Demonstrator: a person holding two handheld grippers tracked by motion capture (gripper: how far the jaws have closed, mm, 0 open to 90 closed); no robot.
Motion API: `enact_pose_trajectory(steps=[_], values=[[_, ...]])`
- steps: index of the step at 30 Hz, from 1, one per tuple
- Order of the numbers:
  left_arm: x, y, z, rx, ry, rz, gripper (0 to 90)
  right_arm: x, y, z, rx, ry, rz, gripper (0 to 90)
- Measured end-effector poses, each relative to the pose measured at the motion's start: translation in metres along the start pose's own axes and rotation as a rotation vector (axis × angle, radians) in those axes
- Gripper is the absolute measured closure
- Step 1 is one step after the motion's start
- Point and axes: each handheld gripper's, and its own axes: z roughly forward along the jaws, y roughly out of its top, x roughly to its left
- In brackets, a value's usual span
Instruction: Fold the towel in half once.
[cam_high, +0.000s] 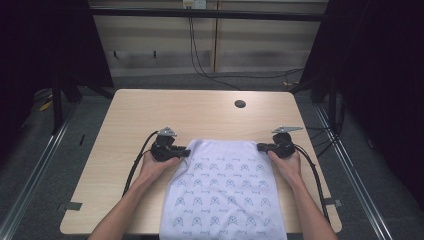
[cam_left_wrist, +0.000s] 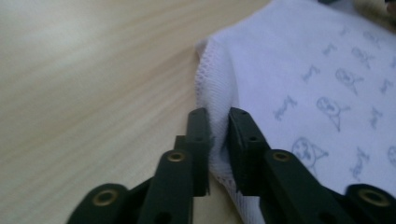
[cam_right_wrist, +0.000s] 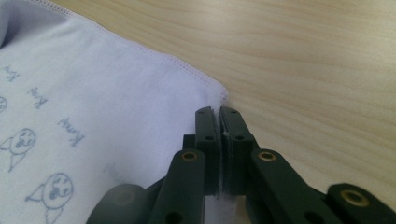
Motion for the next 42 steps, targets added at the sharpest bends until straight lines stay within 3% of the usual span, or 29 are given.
enact_pose_trajectory(steps=[8, 14, 20, 25, 29, 34, 38, 42], values=[[0.017, 0.006, -0.037, -0.119, -0.009, -0.075, 86.7, 0.002, 0.009, -0.021, -0.059, 0.011, -0.001, 87.9], [0.013, 0.016, -0.06, -0.146, -0.029, -0.026, 87.8, -0.001, 0.028, -0.057, -0.155, 0.043, 0.008, 88.1], [0.014, 0.039, -0.077, -0.223, -0.015, -0.022, 87.7, 0.003, 0.066, -0.086, -0.244, 0.07, -0.01, 88.2], [0.022, 0.067, -0.09, -0.277, 0.008, -0.016, 87.8, 0.002, 0.1, -0.096, -0.262, 0.064, -0.037, 88.2], [0.025, 0.09, -0.101, -0.308, 0.03, -0.007, 87.8, 0.002, 0.126, -0.105, -0.32, 0.069, -0.039, 88.2], [0.022, 0.113, -0.115, -0.357, 0.044, 0.012, 87.7, 0.004, 0.146, -0.117, -0.357, 0.059, -0.045, 88.2], [0.021, 0.124, -0.119, -0.361, 0.048, 0.026, 87.8, 0.004, 0.156, -0.127, -0.378, 0.048, -0.054, 88.2], [0.02, 0.14, -0.123, -0.395, 0.053, 0.03, 87.8, 0.007, 0.17, -0.138, -0.398, 0.026, -0.073, 88.2]])
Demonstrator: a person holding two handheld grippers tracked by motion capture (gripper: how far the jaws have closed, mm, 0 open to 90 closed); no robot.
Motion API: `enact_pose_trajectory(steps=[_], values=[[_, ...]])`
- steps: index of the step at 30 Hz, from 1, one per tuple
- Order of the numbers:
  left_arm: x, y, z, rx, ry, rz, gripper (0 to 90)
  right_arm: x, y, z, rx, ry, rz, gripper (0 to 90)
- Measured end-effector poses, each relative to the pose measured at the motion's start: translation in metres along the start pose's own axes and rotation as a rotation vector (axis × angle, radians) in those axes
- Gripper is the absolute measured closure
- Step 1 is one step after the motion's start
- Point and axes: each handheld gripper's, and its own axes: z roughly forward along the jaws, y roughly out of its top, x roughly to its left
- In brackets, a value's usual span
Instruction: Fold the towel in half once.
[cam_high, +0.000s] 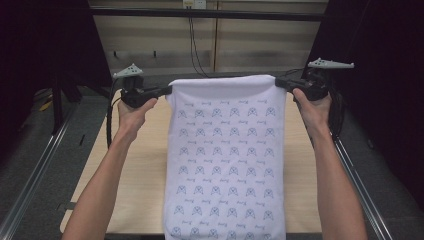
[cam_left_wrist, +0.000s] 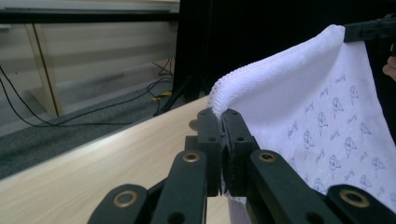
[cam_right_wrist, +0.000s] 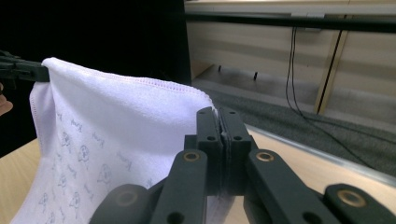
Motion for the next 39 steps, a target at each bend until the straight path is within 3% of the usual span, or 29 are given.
enact_pose_trajectory(steps=[2, 5, 12, 16, 19, 22, 26, 28, 29, 30, 31, 34, 36, 37, 39], values=[[-0.002, 0.001, -0.001, -0.01, -0.021, -0.008, 87.8, 0.001, 0.005, -0.003, -0.014, 0.005, -0.005, 88.2], [-0.007, -0.01, 0.0, 0.024, -0.032, 0.007, 87.8, 0.002, 0.0, -0.008, -0.006, 0.015, -0.012, 88.2], [-0.03, -0.042, -0.015, 0.097, -0.097, 0.05, 87.8, 0.007, -0.052, -0.028, 0.024, 0.069, 0.019, 88.2], [-0.05, -0.065, -0.033, 0.13, -0.161, 0.065, 87.8, 0.022, -0.084, -0.049, 0.051, 0.107, 0.012, 88.3], [-0.066, -0.086, -0.042, 0.171, -0.183, 0.073, 87.7, 0.033, -0.103, -0.064, 0.085, 0.126, 0.005, 88.3], [-0.081, -0.107, -0.054, 0.193, -0.218, 0.086, 87.7, 0.048, -0.127, -0.079, 0.149, 0.145, -0.01, 88.3], [-0.095, -0.124, -0.07, 0.188, -0.253, 0.038, 87.7, 0.064, -0.148, -0.098, 0.188, 0.18, -0.002, 88.5], [-0.102, -0.131, -0.081, 0.176, -0.257, 0.023, 87.7, 0.073, -0.157, -0.109, 0.179, 0.212, 0.015, 88.5], [-0.105, -0.135, -0.085, 0.19, -0.245, 0.015, 87.7, 0.077, -0.162, -0.114, 0.169, 0.224, 0.026, 88.5], [-0.109, -0.141, -0.089, 0.201, -0.26, 0.0, 87.8, 0.081, -0.167, -0.119, 0.167, 0.234, 0.038, 88.5], [-0.112, -0.146, -0.089, 0.207, -0.266, -0.009, 87.8, 0.086, -0.174, -0.124, 0.18, 0.231, 0.035, 88.5], [-0.12, -0.171, -0.084, 0.304, -0.272, -0.017, 87.8, 0.096, -0.195, -0.128, 0.231, 0.243, 0.055, 88.5], [-0.12, -0.186, -0.078, 0.337, -0.271, -0.027, 87.8, 0.1, -0.214, -0.125, 0.304, 0.228, 0.056, 88.5], [-0.12, -0.19, -0.075, 0.357, -0.276, -0.033, 87.8, 0.1, -0.227, -0.122, 0.359, 0.238, 0.082, 88.5], [-0.12, -0.199, -0.068, 0.414, -0.277, -0.035, 87.7, 0.1, -0.239, -0.12, 0.408, 0.237, 0.093, 88.5]])
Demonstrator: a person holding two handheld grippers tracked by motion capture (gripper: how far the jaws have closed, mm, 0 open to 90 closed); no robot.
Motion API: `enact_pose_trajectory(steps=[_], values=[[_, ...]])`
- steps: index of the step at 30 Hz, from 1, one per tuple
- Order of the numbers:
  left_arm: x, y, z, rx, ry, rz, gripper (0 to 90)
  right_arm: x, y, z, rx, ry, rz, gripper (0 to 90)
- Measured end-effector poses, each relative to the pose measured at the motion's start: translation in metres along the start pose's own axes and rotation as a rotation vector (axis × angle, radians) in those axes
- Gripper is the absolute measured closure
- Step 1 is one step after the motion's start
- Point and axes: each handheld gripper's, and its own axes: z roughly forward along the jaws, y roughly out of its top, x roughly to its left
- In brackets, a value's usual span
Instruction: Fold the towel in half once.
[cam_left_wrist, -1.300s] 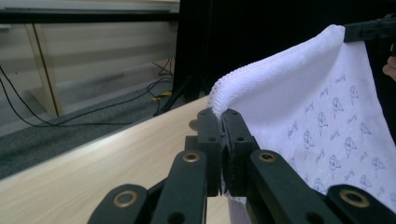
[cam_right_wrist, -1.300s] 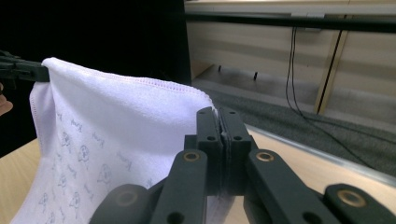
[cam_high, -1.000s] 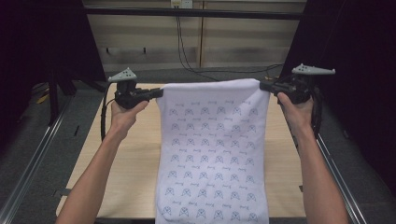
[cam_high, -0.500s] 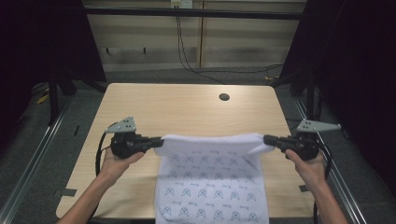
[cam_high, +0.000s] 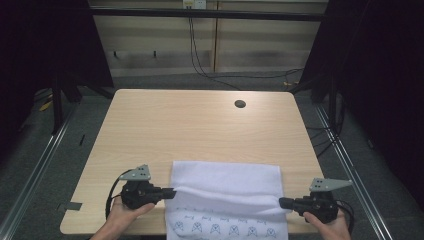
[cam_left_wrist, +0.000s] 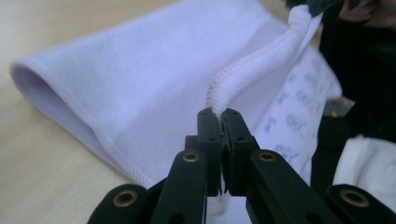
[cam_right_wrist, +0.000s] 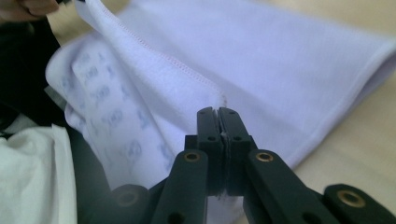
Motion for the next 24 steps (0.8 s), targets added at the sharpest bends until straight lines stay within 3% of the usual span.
enact_pose_trajectory(steps=[1, 4, 7, 9, 12, 17, 24], values=[[0.001, -0.001, 0.003, 0.015, -0.006, -0.007, 87.7, 0.0, -0.006, 0.004, 0.033, -0.001, 0.022, 88.5], [0.004, -0.007, 0.013, 0.077, -0.016, -0.017, 87.7, 0.001, -0.011, 0.011, 0.089, -0.003, 0.016, 88.5], [0.003, -0.009, 0.021, 0.132, 0.001, 0.01, 87.7, 0.003, -0.012, 0.019, 0.141, -0.008, 0.008, 88.5], [0.005, -0.01, 0.025, 0.156, 0.044, 0.013, 87.7, 0.001, -0.011, 0.024, 0.159, -0.014, 0.002, 88.5], [0.01, -0.009, 0.026, 0.153, 0.05, -0.004, 88.0, -0.005, -0.007, 0.031, 0.184, -0.044, -0.004, 88.5], [0.021, -0.006, 0.027, 0.134, 0.073, -0.028, 88.2, -0.01, -0.004, 0.035, 0.177, -0.042, 0.002, 88.5], [0.039, 0.005, 0.033, 0.115, 0.124, -0.014, 88.2, -0.017, 0.004, 0.043, 0.165, -0.065, -0.01, 88.5]])
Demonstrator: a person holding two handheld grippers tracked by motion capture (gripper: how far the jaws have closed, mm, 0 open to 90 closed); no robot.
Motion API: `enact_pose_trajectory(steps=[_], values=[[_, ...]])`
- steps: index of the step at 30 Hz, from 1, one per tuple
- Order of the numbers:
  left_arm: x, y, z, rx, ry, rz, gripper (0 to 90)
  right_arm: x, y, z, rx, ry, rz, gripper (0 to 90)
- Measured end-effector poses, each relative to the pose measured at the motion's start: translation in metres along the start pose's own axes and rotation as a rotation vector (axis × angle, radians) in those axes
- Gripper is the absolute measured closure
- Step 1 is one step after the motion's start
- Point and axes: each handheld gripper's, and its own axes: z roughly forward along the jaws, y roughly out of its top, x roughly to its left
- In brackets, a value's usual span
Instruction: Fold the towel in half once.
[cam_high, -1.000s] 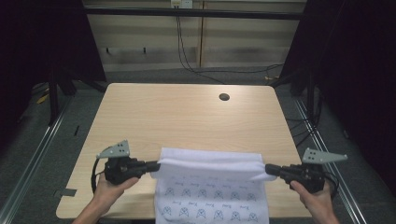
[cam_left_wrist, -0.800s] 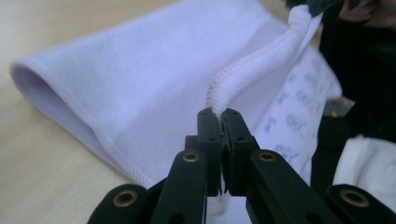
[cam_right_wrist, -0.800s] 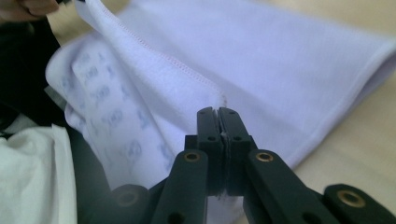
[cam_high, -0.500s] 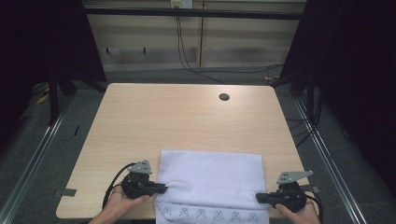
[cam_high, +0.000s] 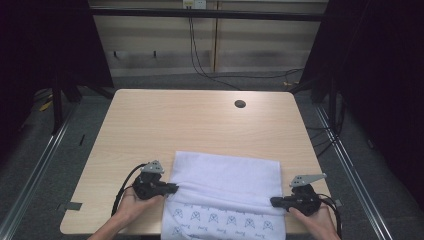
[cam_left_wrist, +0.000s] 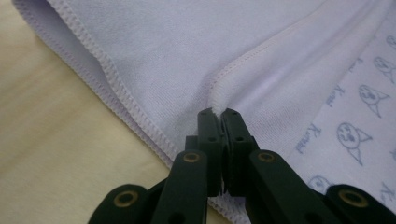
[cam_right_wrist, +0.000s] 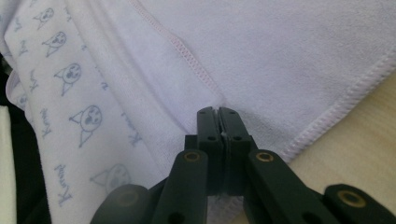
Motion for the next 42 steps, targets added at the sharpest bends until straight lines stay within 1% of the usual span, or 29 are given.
enact_pose_trajectory(steps=[1, 4, 7, 9, 11, 13, 14, 15, 16, 17, 18, 19, 20, 21, 22, 23, 24, 25, 27, 30, 31, 33, 34, 35, 37, 39, 40, 41, 42], values=[[0.004, 0.002, 0.001, -0.008, 0.004, -0.013, 88.2, -0.002, 0.002, 0.001, -0.003, 0.0, 0.002, 88.5], [0.012, 0.006, 0.003, -0.019, 0.026, -0.02, 88.1, -0.009, 0.011, 0.006, -0.008, -0.021, 0.007, 88.6], [0.018, 0.011, 0.007, -0.033, 0.063, -0.007, 88.1, -0.015, 0.02, 0.011, -0.008, -0.048, -0.006, 88.5], [0.022, 0.013, 0.007, -0.039, 0.059, -0.024, 88.1, -0.019, 0.026, 0.014, -0.011, -0.06, -0.016, 88.5], [0.027, 0.016, 0.008, -0.039, 0.077, -0.025, 88.1, -0.022, 0.033, 0.017, 0.002, -0.087, -0.024, 88.5], [0.033, 0.018, 0.01, -0.051, 0.088, -0.028, 88.1, -0.027, 0.041, 0.021, 0.007, -0.101, -0.031, 88.5], [0.035, 0.019, 0.011, -0.065, 0.097, -0.035, 88.1, -0.028, 0.044, 0.023, 0.004, -0.114, -0.026, 88.6], [0.039, 0.021, 0.011, -0.062, 0.095, -0.033, 88.1, -0.031, 0.047, 0.025, -0.001, -0.116, -0.029, 88.5], [0.042, 0.024, 0.012, -0.059, 0.112, -0.024, 88.1, -0.033, 0.051, 0.027, 0.001, -0.123, -0.023, 88.5], [0.045, 0.026, 0.013, -0.065, 0.132, -0.025, 88.1, -0.034, 0.054, 0.029, -0.007, -0.136, -0.032, 88.5], [0.048, 0.028, 0.015, -0.067, 0.136, -0.033, 88.1, -0.036, 0.056, 0.031, -0.01, -0.142, -0.041, 88.6], [0.052, 0.032, 0.017, -0.069, 0.15, -0.032, 88.1, -0.039, 0.059, 0.033, -0.014, -0.145, -0.043, 88.5], [0.055, 0.034, 0.018, -0.071, 0.159, -0.03, 88.1, -0.042, 0.063, 0.035, -0.012, -0.15, -0.038, 88.5], [0.06, 0.036, 0.019, -0.076, 0.158, -0.045, 88.1, -0.044, 0.065, 0.036, -0.018, -0.145, -0.033, 88.6], [0.062, 0.038, 0.02, -0.076, 0.16, -0.048, 88.1, -0.047, 0.069, 0.038, -0.01, -0.159, -0.03, 88.5], [0.066, 0.041, 0.021, -0.078, 0.175, -0.041, 88.1, -0.05, 0.072, 0.04, -0.015, -0.159, -0.029, 88.5], [0.07, 0.042, 0.023, -0.086, 0.171, -0.056, 88.1, -0.052, 0.075, 0.042, -0.019, -0.167, -0.025, 88.6], [0.075, 0.045, 0.023, -0.086, 0.182, -0.067, 88.1, -0.056, 0.079, 0.045, -0.026, -0.175, -0.031, 88.6], [0.08, 0.048, 0.025, -0.09, 0.193, -0.075, 88.1, -0.063, 0.086, 0.049, -0.033, -0.174, -0.009, 88.6], [0.089, 0.052, 0.026, -0.097, 0.209, -0.08, 88.1, -0.072, 0.098, 0.056, -0.035, -0.181, -0.003, 88.5], [0.093, 0.054, 0.027, -0.107, 0.208, -0.099, 88.1, -0.074, 0.101, 0.057, -0.031, -0.181, -0.004, 88.6], [0.097, 0.056, 0.027, -0.108, 0.213, -0.107, 88.1, -0.078, 0.107, 0.061, -0.036, -0.192, -0.002, 88.5], [0.099, 0.057, 0.027, -0.102, 0.217, -0.103, 88.1, -0.081, 0.11, 0.063, -0.038, -0.19, -0.003, 88.5], [0.099, 0.057, 0.027, -0.097, 0.221, -0.097, 88.1, -0.081, 0.111, 0.064, -0.042, -0.187, 0.007, 88.5], [0.098, 0.057, 0.027, -0.099, 0.229, -0.083, 88.1, -0.082, 0.111, 0.064, -0.044, -0.187, 0.007, 88.5], [0.099, 0.057, 0.027, -0.093, 0.217, -0.087, 88.1, -0.082, 0.112, 0.064, -0.043, -0.186, 0.005, 88.5], [0.1, 0.058, 0.027, -0.091, 0.223, -0.092, 88.1, -0.083, 0.113, 0.064, -0.031, -0.191, -0.003, 88.5], [0.099, 0.059, 0.027, -0.089, 0.23, -0.088, 88.1, -0.083, 0.114, 0.065, -0.031, -0.188, 0.009, 88.5], [0.099, 0.06, 0.028, -0.09, 0.242, -0.081, 88.1, -0.084, 0.115, 0.066, -0.036, -0.19, 0.002, 88.5]])
